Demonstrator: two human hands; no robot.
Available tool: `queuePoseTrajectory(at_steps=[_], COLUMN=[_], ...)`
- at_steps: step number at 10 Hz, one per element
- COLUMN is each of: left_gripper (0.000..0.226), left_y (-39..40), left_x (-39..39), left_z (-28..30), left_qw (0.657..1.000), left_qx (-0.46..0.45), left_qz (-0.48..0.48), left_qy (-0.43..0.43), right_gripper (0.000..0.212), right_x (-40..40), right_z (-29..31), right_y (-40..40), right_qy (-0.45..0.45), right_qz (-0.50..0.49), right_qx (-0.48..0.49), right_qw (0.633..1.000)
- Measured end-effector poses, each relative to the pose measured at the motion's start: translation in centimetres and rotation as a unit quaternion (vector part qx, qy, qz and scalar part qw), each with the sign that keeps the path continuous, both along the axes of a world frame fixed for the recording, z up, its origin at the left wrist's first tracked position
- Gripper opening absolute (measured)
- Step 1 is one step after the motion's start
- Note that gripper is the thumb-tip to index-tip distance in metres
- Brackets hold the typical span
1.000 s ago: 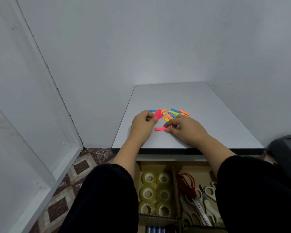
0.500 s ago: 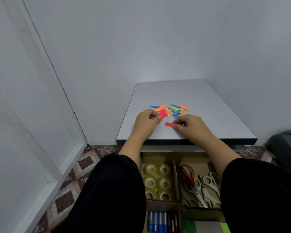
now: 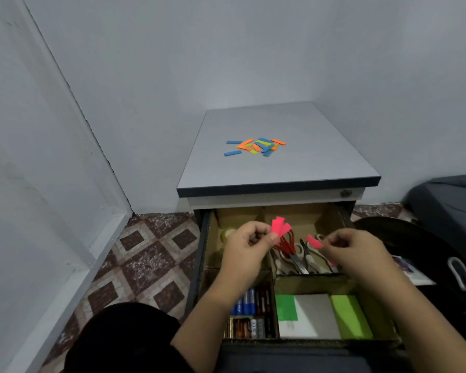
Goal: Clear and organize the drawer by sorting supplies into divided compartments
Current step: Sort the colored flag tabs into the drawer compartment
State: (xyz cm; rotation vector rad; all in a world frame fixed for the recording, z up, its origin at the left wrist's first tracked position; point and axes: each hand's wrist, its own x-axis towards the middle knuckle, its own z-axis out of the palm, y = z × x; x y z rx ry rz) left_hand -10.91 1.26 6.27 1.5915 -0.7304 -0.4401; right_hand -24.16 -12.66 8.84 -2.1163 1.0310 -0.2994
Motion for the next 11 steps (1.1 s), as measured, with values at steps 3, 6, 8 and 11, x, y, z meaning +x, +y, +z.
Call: queuePoseTrajectory(at_steps=[3, 6, 8, 11], left_gripper=[0.008, 0.007, 0.006, 0.02], left_y=[0.1, 0.1, 0.1, -5.7], left_x=[-1.6, -1.7, -2.1, -6.0], left_z=[-2.2, -2.5, -2.6, -3.2], left_qw=[0.998, 0.999, 0.998, 0.796], left_qx=[-0.006, 0.02, 0.045, 0.271], left_qz=[0.006, -0.01, -0.049, -0.338], left_qy=[0.064, 0.046, -0.019, -0.423], right_gripper=[0.021, 0.029, 0.025, 0.024], right_x=[-3.0, -2.5, -3.5, -5.8], right_z=[-4.7, -5.3, -3.3, -1.1], right_y=[1.1, 1.6, 1.1, -1.2], right_qy=[0.27, 0.365, 0.281, 0.066], right_qz=[0.021, 0.053, 0.009, -0.089], right_qx=[-0.061, -0.065, 0.014, 0.133], right_qw=[0.961, 0.927, 0.96, 0.985])
